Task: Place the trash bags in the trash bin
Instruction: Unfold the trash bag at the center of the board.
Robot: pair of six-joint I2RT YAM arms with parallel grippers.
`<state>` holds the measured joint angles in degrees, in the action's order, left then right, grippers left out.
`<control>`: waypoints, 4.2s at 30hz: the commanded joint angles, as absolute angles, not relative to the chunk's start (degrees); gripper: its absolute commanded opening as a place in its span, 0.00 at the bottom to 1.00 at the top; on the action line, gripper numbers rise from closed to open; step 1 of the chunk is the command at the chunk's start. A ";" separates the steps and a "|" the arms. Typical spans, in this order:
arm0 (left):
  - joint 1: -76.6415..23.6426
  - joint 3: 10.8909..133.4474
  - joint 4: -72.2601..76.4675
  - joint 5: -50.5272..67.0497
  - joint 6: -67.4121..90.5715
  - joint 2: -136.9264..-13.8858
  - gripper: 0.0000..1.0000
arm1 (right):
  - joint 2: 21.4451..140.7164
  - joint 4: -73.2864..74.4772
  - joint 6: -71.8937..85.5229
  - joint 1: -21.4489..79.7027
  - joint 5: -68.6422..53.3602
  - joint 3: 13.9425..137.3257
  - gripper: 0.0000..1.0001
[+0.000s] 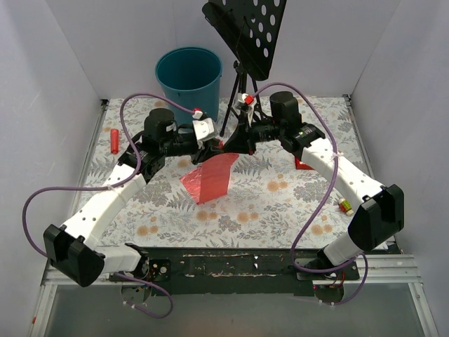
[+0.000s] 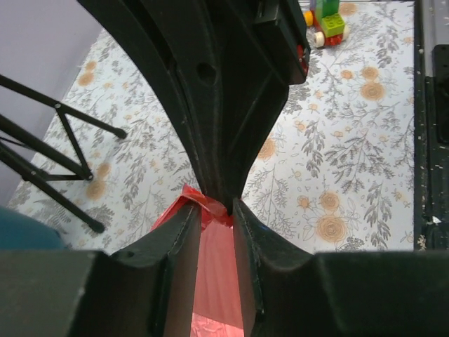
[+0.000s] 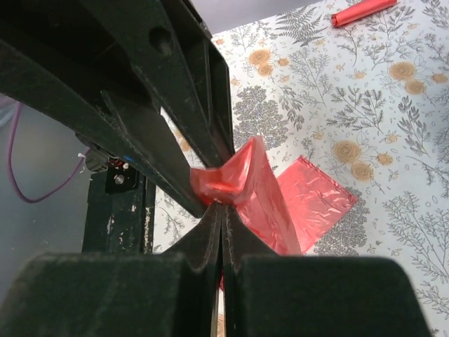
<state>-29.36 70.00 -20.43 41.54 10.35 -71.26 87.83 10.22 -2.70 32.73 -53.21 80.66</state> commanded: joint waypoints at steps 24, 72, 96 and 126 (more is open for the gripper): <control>-29.53 75.67 -25.14 46.93 13.27 -76.99 0.00 | 81.83 3.86 7.83 23.20 -50.02 73.92 0.01; -30.41 78.49 -28.74 45.44 8.53 -76.90 0.00 | 81.48 2.46 7.38 29.18 -49.39 75.76 0.79; -30.67 79.19 -30.41 45.70 5.88 -76.64 0.00 | 83.50 3.61 4.83 27.42 -46.31 76.55 0.63; -30.67 79.10 -27.77 43.42 12.57 -74.80 0.00 | 84.47 12.39 0.18 27.25 -10.55 75.58 0.39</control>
<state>-30.50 79.11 -26.96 43.38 13.21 -78.19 86.59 10.57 2.79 30.55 -22.44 75.11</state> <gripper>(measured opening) 0.009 0.439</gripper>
